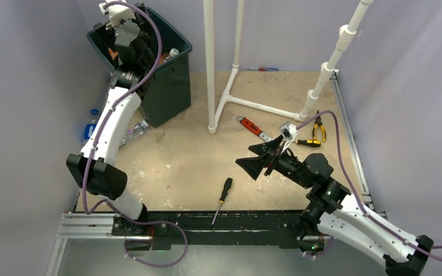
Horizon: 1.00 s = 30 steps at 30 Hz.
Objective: Put the plastic bottles in the bin
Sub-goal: Place the plastic bottle in the trash bin.
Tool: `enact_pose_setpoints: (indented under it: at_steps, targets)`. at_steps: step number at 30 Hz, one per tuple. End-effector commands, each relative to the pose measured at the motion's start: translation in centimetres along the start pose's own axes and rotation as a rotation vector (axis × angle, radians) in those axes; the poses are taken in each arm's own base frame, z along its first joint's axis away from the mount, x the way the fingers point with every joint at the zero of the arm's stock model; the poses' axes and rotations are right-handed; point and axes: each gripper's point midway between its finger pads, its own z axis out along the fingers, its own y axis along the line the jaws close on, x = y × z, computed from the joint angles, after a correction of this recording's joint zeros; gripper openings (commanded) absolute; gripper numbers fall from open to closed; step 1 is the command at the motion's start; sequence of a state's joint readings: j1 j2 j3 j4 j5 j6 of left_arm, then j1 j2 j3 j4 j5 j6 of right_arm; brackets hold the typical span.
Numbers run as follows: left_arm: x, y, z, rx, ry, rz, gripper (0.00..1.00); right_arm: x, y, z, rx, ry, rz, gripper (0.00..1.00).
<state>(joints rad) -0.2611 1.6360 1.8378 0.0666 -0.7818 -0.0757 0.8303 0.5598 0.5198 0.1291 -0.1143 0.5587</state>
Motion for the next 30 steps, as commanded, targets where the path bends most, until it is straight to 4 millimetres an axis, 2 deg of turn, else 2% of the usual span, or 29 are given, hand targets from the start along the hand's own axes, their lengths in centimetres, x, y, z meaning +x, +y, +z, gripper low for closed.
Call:
enact_pose_setpoints:
  at_steps: [1,3,4,5,7,11,13,14,18,20,22,25,30]
  targets:
    - [-6.0,0.8,-3.0,0.077,-0.069,-0.251,0.96,-2.2,1.3,-0.8,-0.031,-0.056,-0.031,0.99]
    - [-8.9,1.2,-5.1,0.139,-0.098,-0.31,0.98,-2.4,1.3,-0.8,-0.027,-0.065,-0.034,0.99]
    - [-9.5,1.5,-6.1,0.154,-0.089,-0.323,0.98,-2.5,1.3,-0.7,-0.026,-0.065,-0.037,0.99]
    - [-9.6,2.1,-7.2,0.155,-0.061,-0.322,0.99,-2.4,1.2,-0.7,-0.024,-0.064,-0.04,0.99]
    - [-8.4,3.8,-9.0,0.137,0.002,-0.315,0.99,-2.2,1.1,-0.4,-0.029,-0.061,-0.041,0.99]
    - [-4.3,9.5,-13.7,0.048,0.127,-0.317,0.99,-1.4,1.1,0.2,-0.052,-0.048,-0.036,0.99]
    - [-1.2,11.7,-15.8,0.015,0.202,-0.308,0.99,-1.0,1.0,0.5,-0.054,-0.039,-0.036,0.99]
    - [1.4,12.7,-16.8,-0.011,0.26,-0.295,0.99,-0.8,0.9,0.7,-0.055,-0.034,-0.037,0.99]
    - [9.4,15.5,-20.3,-0.101,0.446,-0.293,0.99,-0.1,0.6,1.3,-0.053,-0.013,-0.032,0.99]
    - [13.2,16.6,-21.5,-0.161,0.531,-0.255,0.99,-0.1,0.5,1.4,-0.054,-0.016,-0.028,0.99]
    - [16.2,17.6,-22.3,-0.227,0.598,-0.209,0.99,-0.1,0.5,1.5,-0.055,-0.024,-0.022,0.99]
    - [18.8,18.0,-22.6,-0.275,0.637,-0.191,0.99,0.2,0.2,1.6,-0.046,-0.023,-0.015,0.99]
    - [21.2,18.8,-22.4,-0.327,0.619,-0.195,0.99,1.4,-0.7,1.5,-0.017,0.005,-0.008,0.99]
